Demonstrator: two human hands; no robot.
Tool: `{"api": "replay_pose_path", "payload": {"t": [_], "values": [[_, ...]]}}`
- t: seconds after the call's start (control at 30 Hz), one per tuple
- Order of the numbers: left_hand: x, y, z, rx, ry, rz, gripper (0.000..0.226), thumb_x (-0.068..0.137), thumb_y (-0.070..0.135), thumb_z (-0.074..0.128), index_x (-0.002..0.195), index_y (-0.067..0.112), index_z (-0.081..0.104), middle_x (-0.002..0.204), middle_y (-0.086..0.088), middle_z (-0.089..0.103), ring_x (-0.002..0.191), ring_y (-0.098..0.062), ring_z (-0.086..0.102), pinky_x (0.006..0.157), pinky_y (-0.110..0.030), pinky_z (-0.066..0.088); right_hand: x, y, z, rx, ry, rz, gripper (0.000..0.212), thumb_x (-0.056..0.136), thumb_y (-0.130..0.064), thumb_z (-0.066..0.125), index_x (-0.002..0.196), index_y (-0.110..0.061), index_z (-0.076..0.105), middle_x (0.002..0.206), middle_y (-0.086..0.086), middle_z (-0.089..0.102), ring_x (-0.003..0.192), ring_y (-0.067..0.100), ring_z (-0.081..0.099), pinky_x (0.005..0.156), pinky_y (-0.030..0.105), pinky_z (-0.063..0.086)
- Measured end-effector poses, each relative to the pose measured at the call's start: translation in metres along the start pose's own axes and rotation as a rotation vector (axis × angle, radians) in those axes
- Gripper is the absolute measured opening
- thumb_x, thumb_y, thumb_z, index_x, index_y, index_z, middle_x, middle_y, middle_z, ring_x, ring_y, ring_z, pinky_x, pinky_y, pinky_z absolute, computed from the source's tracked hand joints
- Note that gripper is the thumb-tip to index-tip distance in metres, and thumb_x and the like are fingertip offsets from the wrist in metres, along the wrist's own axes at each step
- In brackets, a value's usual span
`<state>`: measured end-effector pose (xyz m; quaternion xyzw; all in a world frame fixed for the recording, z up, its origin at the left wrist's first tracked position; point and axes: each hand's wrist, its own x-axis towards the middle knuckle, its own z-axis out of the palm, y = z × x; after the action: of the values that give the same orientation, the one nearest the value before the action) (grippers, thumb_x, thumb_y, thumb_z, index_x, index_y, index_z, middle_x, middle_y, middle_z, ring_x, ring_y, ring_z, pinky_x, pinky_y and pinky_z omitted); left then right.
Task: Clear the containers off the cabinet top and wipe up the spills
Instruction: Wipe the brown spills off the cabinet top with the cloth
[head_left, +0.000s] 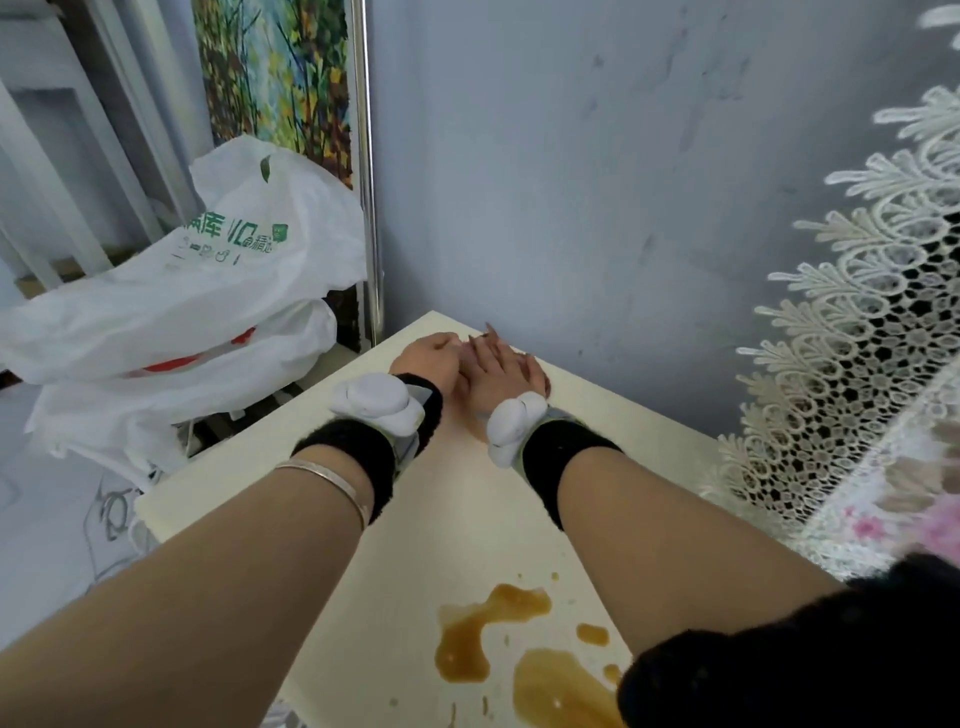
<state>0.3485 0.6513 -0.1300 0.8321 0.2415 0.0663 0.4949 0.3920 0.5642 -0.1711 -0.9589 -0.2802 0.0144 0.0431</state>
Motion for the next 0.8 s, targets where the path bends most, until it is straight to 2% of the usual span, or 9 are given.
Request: {"api": "replay_pose_path", "payload": {"t": [0.13,0.23,0.33,0.47,0.63,0.8], "values": [[0.028,-0.017,-0.013,0.001,0.044,-0.004,0.037,0.097,0.018,0.044,0.13,0.014,0.057,0.14,-0.005,0.053,0.131,-0.023,0.047,0.113,-0.025,0.032,0.036,-0.003,0.011,-0.053,0.057,-0.048,0.057,0.094,-0.035,0.038,0.145,-0.039,0.014,0.158,-0.007,0.012,0.149,0.018,0.0,0.113,0.046,0.015],[0.047,-0.027,-0.022,0.013,0.069,0.0,0.036,0.097,0.016,0.043,0.13,0.013,0.057,0.14,-0.007,0.054,0.131,-0.024,0.047,0.109,-0.025,0.033,0.054,-0.008,0.013,-0.056,0.084,-0.084,0.058,0.093,-0.036,0.044,0.142,-0.045,0.015,0.157,-0.009,0.017,0.148,0.017,0.007,0.112,0.043,0.015],[0.057,-0.034,-0.028,0.007,0.079,0.009,0.035,0.097,0.016,0.044,0.127,0.012,0.06,0.136,-0.009,0.057,0.128,-0.026,0.05,0.112,-0.032,0.036,0.061,-0.011,0.004,-0.015,0.105,-0.119,0.056,0.097,-0.029,0.047,0.145,-0.04,0.021,0.157,-0.005,0.021,0.148,0.018,0.011,0.114,0.041,0.014],[0.06,-0.04,-0.036,-0.002,0.074,0.017,0.035,0.096,0.016,0.043,0.126,0.013,0.061,0.135,-0.01,0.058,0.128,-0.026,0.05,0.113,-0.034,0.036,0.062,-0.018,-0.007,0.026,0.084,-0.151,0.049,0.101,-0.035,0.036,0.149,-0.027,0.025,0.156,0.001,0.025,0.147,0.02,0.016,0.115,0.035,0.013],[0.059,-0.045,-0.049,-0.016,0.119,0.009,0.035,0.097,0.017,0.043,0.127,0.012,0.06,0.137,-0.007,0.056,0.129,-0.023,0.049,0.112,-0.028,0.035,0.056,-0.025,-0.005,-0.043,0.065,-0.19,0.062,0.101,-0.025,0.043,0.153,-0.032,0.009,0.161,-0.002,0.011,0.149,0.021,0.003,0.117,0.041,0.007],[0.043,-0.052,-0.067,0.005,0.133,-0.015,0.036,0.098,0.016,0.042,0.13,0.011,0.057,0.139,-0.01,0.054,0.13,-0.025,0.047,0.114,-0.03,0.033,0.055,-0.044,0.011,0.004,0.037,-0.133,0.058,0.099,-0.045,0.025,0.153,-0.028,0.01,0.162,-0.003,0.006,0.15,0.018,-0.006,0.117,0.041,0.005]]}}
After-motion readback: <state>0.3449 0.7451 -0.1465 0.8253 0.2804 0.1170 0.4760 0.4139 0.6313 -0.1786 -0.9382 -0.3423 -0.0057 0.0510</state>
